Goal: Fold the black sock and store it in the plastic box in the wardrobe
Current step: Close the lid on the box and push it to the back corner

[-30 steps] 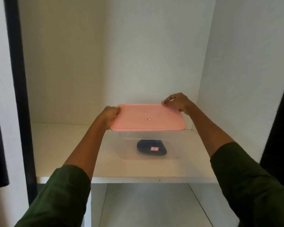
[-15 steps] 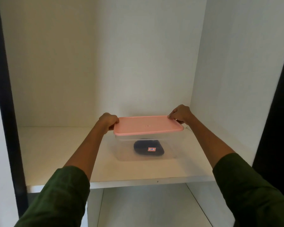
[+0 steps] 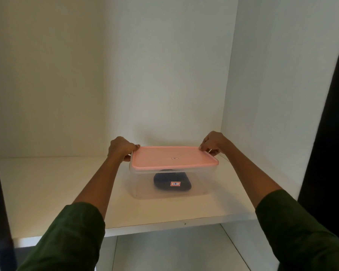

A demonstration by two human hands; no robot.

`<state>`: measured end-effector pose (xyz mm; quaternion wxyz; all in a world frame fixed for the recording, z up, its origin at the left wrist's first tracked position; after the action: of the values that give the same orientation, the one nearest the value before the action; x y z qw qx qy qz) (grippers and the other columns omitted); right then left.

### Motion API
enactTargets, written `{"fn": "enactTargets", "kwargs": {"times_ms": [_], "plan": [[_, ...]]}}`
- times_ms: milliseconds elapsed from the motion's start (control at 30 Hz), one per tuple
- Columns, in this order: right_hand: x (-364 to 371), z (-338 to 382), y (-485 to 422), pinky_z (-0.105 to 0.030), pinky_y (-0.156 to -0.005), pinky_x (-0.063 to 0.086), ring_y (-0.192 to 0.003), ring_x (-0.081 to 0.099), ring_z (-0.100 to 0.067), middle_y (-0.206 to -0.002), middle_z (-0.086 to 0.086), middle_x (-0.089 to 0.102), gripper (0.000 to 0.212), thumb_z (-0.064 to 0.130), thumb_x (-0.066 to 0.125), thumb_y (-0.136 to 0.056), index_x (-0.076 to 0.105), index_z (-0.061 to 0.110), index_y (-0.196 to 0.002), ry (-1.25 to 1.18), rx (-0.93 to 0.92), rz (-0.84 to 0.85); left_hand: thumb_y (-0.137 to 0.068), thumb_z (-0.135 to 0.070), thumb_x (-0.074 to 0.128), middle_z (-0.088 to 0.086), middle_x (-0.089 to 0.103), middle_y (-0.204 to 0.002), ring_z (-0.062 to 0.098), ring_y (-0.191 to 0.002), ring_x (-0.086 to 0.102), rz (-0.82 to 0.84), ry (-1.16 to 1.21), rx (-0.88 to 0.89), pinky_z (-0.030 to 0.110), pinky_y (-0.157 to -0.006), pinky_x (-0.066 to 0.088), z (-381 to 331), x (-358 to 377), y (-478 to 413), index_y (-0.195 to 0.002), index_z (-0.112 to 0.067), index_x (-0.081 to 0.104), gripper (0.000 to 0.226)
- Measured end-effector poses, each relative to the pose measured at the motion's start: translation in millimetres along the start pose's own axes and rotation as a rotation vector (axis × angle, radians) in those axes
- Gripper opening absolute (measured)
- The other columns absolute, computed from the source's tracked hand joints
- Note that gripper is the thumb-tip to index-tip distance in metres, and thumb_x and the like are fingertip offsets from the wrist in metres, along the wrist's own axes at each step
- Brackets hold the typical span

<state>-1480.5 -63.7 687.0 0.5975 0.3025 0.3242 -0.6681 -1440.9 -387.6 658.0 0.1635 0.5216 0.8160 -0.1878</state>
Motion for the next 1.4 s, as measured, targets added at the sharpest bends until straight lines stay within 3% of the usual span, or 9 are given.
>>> {"fn": "enactTargets", "kwargs": {"times_ms": [133,233,367,500,700,967,1133,1233,1400], "plan": [[1.1,6.8,-3.2,-0.026,-0.055,0.053,-0.057,0.057,-0.017,-0.082,-0.014,0.064,0.028,0.004,0.068,-0.084,0.067,-0.007,-0.111,0.049,-0.007,0.031,-0.071,-0.015,0.075,0.013,0.072,-0.085,0.029,-0.070,0.070,-0.044,0.007,-0.002,0.043,-0.080,0.059,-0.6,-6.6,-5.8,-0.088,0.000,0.070,0.023],[1.5,9.3,-5.5,-0.024,-0.055,0.050,-0.056,0.054,-0.016,-0.078,-0.013,0.063,0.030,0.007,0.070,-0.083,0.068,-0.005,-0.110,0.080,-0.025,0.018,-0.074,-0.014,0.073,0.009,0.065,-0.074,0.024,-0.058,0.064,-0.052,0.040,0.012,0.040,-0.080,0.059,-5.1,-10.4,-9.0,-0.080,-0.004,0.066,0.014],[3.2,9.9,-2.5,-0.026,-0.060,0.053,-0.058,0.057,-0.016,-0.090,-0.015,0.064,0.030,0.008,0.069,-0.084,0.067,-0.005,-0.111,0.071,-0.022,0.033,-0.075,-0.009,0.075,0.013,0.067,-0.077,0.032,-0.075,0.070,0.044,-0.048,0.014,0.040,-0.080,0.059,-6.5,-8.6,-11.1,-0.075,0.000,0.062,0.016],[5.7,7.3,-0.9,-0.028,-0.064,0.055,-0.060,0.058,-0.016,-0.083,-0.011,0.064,0.033,0.009,0.068,-0.085,0.064,-0.005,-0.115,0.073,0.042,0.079,-0.076,-0.007,0.075,0.017,0.069,-0.083,0.033,-0.076,0.070,0.062,-0.093,0.023,0.038,-0.077,0.059,-7.1,-5.7,-9.0,-0.070,0.001,0.059,0.019],[14.8,7.2,1.3,-0.036,-0.081,0.052,-0.085,0.061,-0.025,-0.125,-0.023,0.062,0.036,0.001,0.060,-0.089,0.057,-0.008,-0.123,-0.094,0.054,0.158,-0.082,-0.003,0.069,0.013,0.062,-0.077,0.023,-0.061,0.061,0.139,0.025,-0.054,0.032,-0.057,0.053,-0.8,-0.7,-2.6,-0.076,0.002,0.056,0.015],[17.2,-6.4,-7.1,-0.031,-0.074,0.056,-0.075,0.062,-0.024,-0.112,-0.020,0.069,0.039,0.015,0.073,-0.081,0.066,-0.006,-0.113,-0.187,0.043,-0.033,-0.086,-0.002,0.061,0.008,0.058,-0.079,0.017,-0.067,0.055,0.212,0.305,-0.182,0.025,-0.055,0.046,21.0,9.9,0.6,-0.073,-0.004,0.057,0.014],[17.8,-10.3,-13.8,-0.033,-0.094,0.052,-0.097,0.067,-0.030,-0.112,-0.020,0.070,0.038,0.019,0.073,-0.081,0.068,-0.005,-0.111,-0.171,0.012,-0.086,-0.087,-0.001,0.058,0.008,0.057,-0.078,0.017,-0.067,0.054,0.197,0.320,-0.223,0.026,-0.055,0.045,24.1,15.0,-2.0,-0.075,-0.002,0.056,0.012],[18.2,-6.9,-6.7,-0.023,-0.085,0.043,-0.107,0.064,-0.028,-0.113,-0.016,0.071,0.033,0.022,0.067,-0.086,0.071,0.000,-0.110,-0.083,-0.089,-0.223,-0.087,-0.003,0.059,0.010,0.057,-0.081,0.019,-0.064,0.054,0.144,0.291,-0.195,0.027,-0.054,0.044,23.0,13.4,-1.6,-0.074,-0.001,0.053,0.014],[18.3,-3.8,2.8,-0.022,-0.078,0.041,-0.103,0.065,-0.027,-0.109,-0.015,0.073,0.029,0.022,0.066,-0.087,0.073,0.000,-0.105,-0.025,-0.139,-0.273,-0.085,-0.011,0.065,0.015,0.062,-0.103,0.024,-0.072,0.060,0.067,0.264,-0.114,0.028,-0.049,0.044,20.1,8.1,10.4,-0.096,0.001,0.056,0.019]]}}
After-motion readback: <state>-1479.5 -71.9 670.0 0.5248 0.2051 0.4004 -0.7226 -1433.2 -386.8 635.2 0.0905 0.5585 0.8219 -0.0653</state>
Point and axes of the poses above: each hand's wrist, its own y-axis away from the middle knuckle, its own x-axis out of the palm, z = x × y, the point moved 8 cm from there along -y, towards the middle knuckle
